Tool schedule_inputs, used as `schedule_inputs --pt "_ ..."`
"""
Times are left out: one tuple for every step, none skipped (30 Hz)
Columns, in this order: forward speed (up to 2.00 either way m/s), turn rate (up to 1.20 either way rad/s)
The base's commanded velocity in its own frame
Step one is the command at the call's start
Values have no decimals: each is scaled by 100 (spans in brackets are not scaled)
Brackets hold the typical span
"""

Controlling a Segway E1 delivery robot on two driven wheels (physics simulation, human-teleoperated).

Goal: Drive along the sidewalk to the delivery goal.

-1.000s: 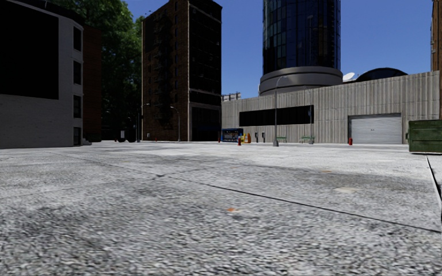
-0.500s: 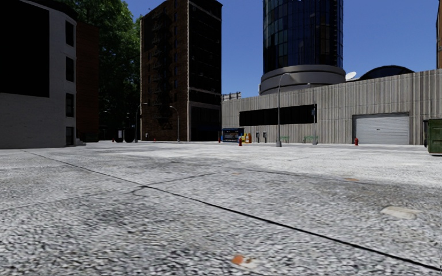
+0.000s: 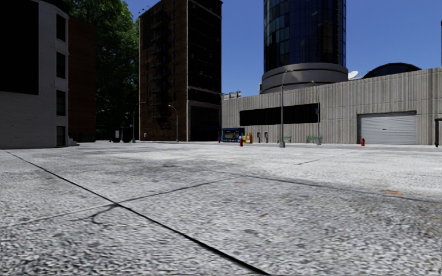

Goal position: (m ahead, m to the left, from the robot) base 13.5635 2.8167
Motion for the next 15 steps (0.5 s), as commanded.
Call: schedule_inputs --pt "200 0" --pt "200 0" --pt "200 0" --pt "200 0" --pt "200 0" --pt "200 0" --pt "200 0" --pt "200 0" --pt "200 0" --pt "200 0" --pt "200 0" --pt "200 0" --pt "200 0" --pt "200 0" --pt "200 0"
